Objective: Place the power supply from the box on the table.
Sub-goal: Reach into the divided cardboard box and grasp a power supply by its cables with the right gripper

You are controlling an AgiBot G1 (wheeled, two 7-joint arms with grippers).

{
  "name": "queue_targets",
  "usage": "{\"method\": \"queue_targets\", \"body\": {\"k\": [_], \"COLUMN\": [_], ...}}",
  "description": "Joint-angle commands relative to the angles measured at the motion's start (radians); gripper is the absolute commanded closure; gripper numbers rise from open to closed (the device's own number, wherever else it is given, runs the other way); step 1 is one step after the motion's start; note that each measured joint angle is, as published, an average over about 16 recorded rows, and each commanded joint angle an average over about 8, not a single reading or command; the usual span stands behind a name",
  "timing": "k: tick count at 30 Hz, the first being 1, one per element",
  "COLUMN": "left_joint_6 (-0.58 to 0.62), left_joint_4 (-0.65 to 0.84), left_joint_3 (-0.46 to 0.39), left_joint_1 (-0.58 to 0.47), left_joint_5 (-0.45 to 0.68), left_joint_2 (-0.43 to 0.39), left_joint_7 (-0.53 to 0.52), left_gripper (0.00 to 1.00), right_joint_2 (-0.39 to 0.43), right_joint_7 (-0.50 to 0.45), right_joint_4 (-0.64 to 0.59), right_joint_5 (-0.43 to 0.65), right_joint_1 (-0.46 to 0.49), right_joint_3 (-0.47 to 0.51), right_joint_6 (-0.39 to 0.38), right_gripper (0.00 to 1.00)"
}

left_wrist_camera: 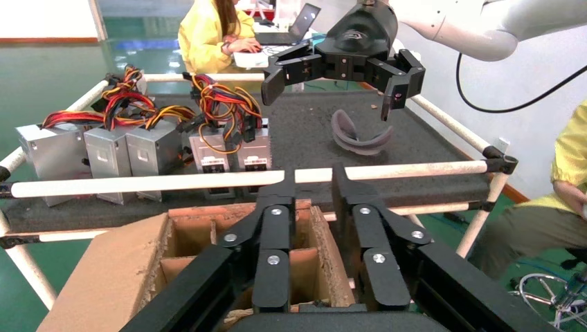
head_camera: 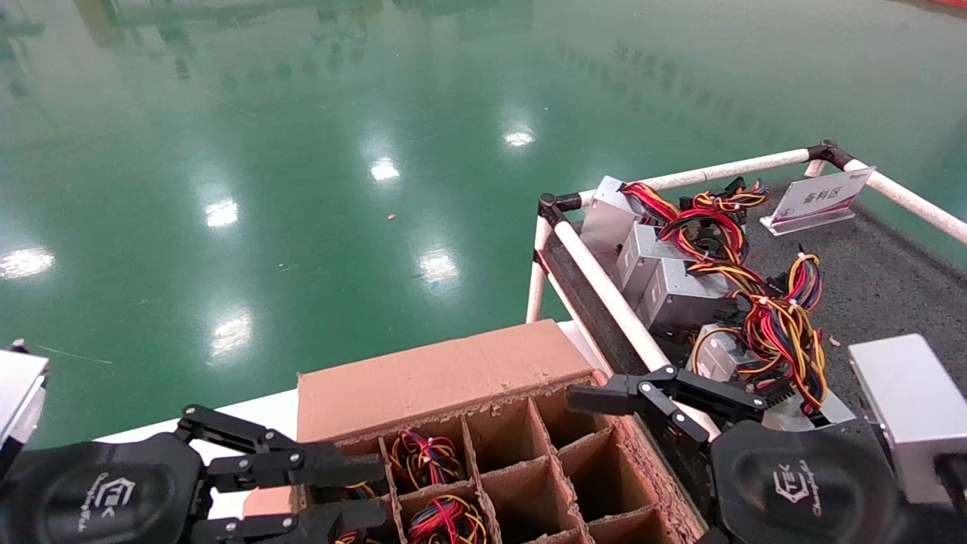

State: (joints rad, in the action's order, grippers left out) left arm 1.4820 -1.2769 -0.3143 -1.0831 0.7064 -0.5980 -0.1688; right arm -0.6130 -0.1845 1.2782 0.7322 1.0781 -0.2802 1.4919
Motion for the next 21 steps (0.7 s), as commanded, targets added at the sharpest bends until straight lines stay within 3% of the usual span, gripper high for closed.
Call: {"method": "queue_targets", "body": {"k": [1, 13, 14, 21], "left_joint_6": [0.0, 0.0, 0.0, 0.0], "left_joint_4": [0.0, 0.0, 0.0, 0.0], "left_joint_3": [0.0, 0.0, 0.0, 0.0], "left_joint_1": [0.0, 0.0, 0.0, 0.0], "left_joint_5": [0.0, 0.0, 0.0, 0.0], "left_joint_2": [0.0, 0.0, 0.0, 0.0], "left_joint_7": [0.0, 0.0, 0.0, 0.0], "left_gripper": [1.0, 0.99, 0.93, 0.06], "right_joint_2": [0.0, 0.0, 0.0, 0.0], "right_joint_7": [0.0, 0.0, 0.0, 0.0], "right_joint_4": [0.0, 0.0, 0.0, 0.0], "right_joint_5": [0.0, 0.0, 0.0, 0.0], "right_joint_1": [0.0, 0.0, 0.0, 0.0], "right_joint_3": [0.0, 0.0, 0.0, 0.0], "right_joint_6": [0.0, 0.0, 0.0, 0.0], "right_gripper": [0.0, 0.0, 0.0, 0.0]}}
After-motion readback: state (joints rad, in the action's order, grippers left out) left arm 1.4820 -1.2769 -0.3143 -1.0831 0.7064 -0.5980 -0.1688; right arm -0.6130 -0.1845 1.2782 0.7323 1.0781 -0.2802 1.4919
